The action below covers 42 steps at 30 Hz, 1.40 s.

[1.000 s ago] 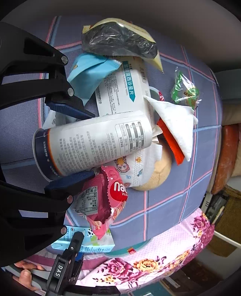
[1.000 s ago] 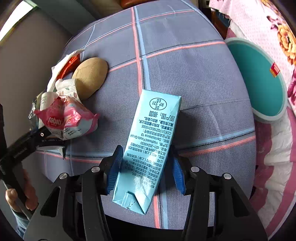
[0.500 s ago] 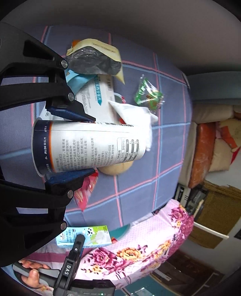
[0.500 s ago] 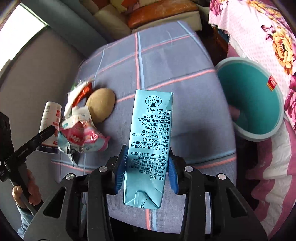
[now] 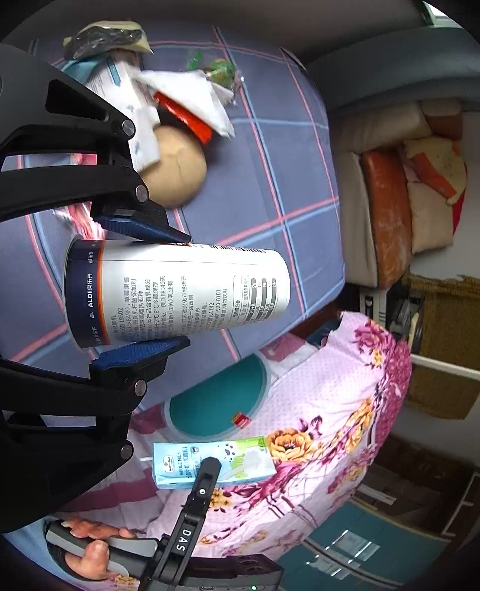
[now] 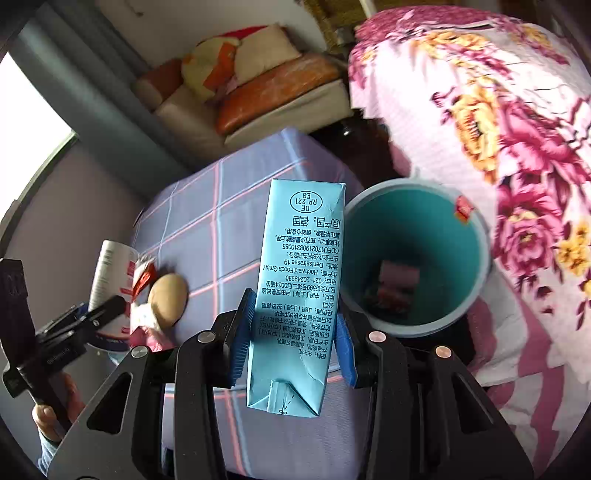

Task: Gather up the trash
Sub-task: 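Carry the white cup and blue carton over the teal bin and release both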

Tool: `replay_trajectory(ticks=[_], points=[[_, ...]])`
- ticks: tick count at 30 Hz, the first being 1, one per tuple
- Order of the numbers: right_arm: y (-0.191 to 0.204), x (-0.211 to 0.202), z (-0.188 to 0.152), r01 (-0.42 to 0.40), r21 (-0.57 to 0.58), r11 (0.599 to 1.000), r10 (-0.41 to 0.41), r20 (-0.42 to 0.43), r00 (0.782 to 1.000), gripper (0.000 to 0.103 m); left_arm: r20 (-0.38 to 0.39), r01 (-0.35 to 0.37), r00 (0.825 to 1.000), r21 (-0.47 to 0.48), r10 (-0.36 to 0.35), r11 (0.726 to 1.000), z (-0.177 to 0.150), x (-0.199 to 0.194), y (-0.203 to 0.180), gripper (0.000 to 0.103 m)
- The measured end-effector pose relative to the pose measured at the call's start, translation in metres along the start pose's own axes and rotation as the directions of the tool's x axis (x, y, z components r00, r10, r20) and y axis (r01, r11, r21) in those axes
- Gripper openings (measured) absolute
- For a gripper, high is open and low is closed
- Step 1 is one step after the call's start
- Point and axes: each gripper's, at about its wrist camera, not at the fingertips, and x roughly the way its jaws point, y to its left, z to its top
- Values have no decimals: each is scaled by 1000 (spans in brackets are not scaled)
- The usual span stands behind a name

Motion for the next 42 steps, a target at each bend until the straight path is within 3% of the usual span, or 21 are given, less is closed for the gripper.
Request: replay_trajectory(ticks=[6,12,31,33,35,42], points=[[-44,-10,13,48,62,997,-50,42,998,38,-54,56,997,89,-51,994,13,49,-63,50],[-72,-7,19,81,87,993,-84,30,996,38,-109,98,991,141,-83,985,19,92,-104,50],[-107,10,39,130,133,983,-131,0,991,38,-185,140,977,160,-109,977,34,157,-131,51],[-107,13,39,134,130,982,-134,-4,991,38,-181,137,977,155,-109,978,35,157,-130,56],[-107,15,40,135,129,982,-135,-8,991,38,-170,126,980,155,-99,980,35,155,-129,69],[-104,22,42,140,124,982,-139,-19,990,38,-150,127,983,135,-106,983,33,144,-121,79]])
